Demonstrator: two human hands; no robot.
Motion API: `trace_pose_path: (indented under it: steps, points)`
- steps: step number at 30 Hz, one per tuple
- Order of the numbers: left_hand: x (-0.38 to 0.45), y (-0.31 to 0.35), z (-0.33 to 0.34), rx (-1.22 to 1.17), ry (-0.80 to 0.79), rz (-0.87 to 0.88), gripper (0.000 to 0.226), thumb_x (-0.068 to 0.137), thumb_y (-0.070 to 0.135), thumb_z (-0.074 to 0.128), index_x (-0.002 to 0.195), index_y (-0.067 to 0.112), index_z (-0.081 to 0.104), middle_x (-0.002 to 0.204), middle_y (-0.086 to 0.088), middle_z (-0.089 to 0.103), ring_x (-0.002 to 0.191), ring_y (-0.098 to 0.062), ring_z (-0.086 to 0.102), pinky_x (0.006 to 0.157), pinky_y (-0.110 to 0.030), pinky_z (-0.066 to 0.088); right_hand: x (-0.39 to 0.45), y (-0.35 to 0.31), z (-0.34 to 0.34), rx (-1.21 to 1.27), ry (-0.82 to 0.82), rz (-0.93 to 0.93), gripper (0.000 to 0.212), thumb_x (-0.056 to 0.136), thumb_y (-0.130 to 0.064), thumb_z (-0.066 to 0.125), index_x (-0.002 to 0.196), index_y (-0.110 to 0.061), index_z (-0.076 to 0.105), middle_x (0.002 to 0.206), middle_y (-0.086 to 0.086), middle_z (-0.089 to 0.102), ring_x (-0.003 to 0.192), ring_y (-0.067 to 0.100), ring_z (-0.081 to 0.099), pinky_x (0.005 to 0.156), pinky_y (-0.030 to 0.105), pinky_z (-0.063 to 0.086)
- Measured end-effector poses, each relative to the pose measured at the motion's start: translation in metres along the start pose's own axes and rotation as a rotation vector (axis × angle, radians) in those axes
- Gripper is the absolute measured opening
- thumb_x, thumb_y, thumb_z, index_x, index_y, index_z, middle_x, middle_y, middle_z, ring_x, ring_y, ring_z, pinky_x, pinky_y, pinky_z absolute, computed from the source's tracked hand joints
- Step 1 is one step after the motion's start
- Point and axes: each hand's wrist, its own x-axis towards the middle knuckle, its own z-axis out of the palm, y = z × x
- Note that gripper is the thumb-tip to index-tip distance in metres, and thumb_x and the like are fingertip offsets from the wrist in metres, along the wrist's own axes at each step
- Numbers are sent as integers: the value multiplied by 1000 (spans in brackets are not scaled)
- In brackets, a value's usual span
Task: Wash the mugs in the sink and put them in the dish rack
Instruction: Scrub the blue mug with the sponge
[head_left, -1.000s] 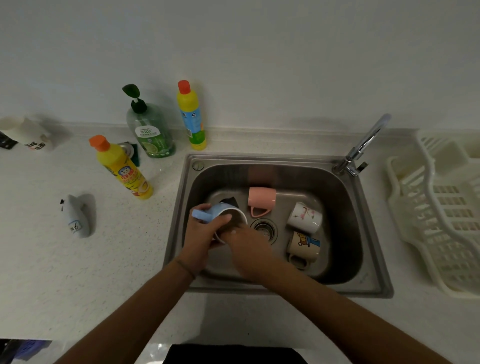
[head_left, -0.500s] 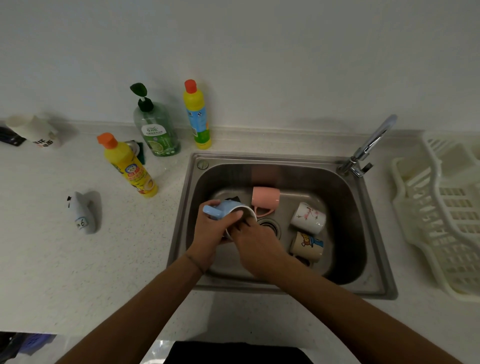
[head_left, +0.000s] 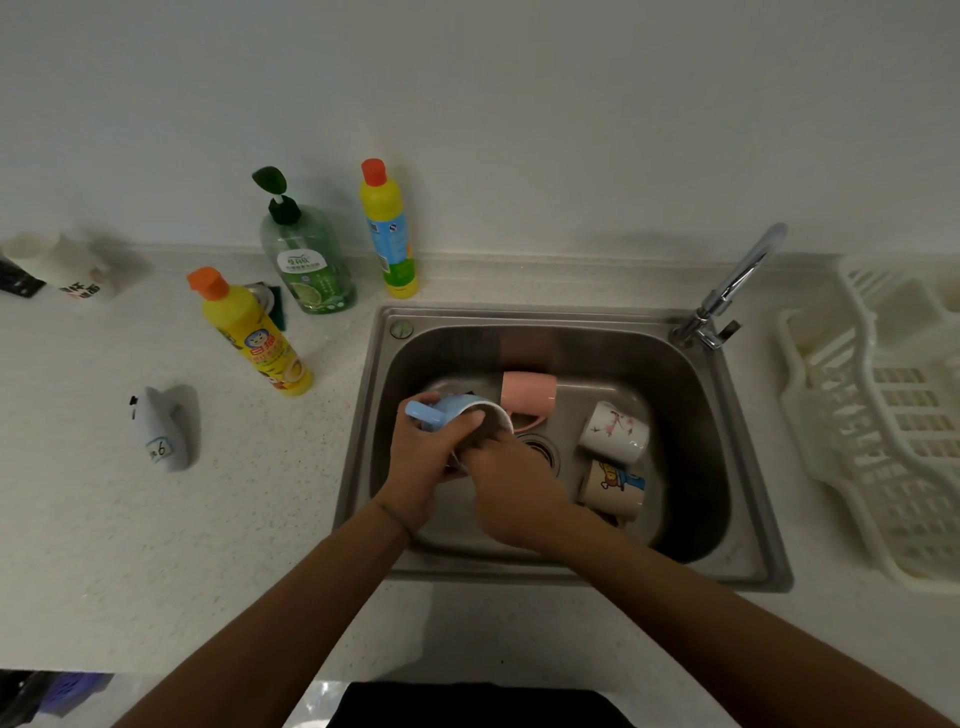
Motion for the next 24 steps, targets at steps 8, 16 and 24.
trace_pose_path:
  steps: [8,16,24]
  points:
    - [5,0,0,11,24,-30,66,84,21,82,138,22,44,127,-2,56,113,-22,60,77,-38,59,-9,0,2,-32,126,-33,53,94,-11,56,146,-14,45,138,10,56,112,21,60,84,25,49]
    - [15,3,-3,65,-3,-61,64,84,18,81,137,18,45,128,-7,57,114,-26,61,82,-45,61,-10,12,9,-104,123,-95,56,89,-13,65,143,-17,50,142,6,56,124,21,54,93,35,55]
    - [20,18,-5,130,-172,-229,59,87,19,77,137,24,48,130,-9,59,114,-31,61,75,-46,62,-8,22,5,-159,98,-194,46,93,-16,62,139,-15,52,132,8,63,114,23,61,90,34,53]
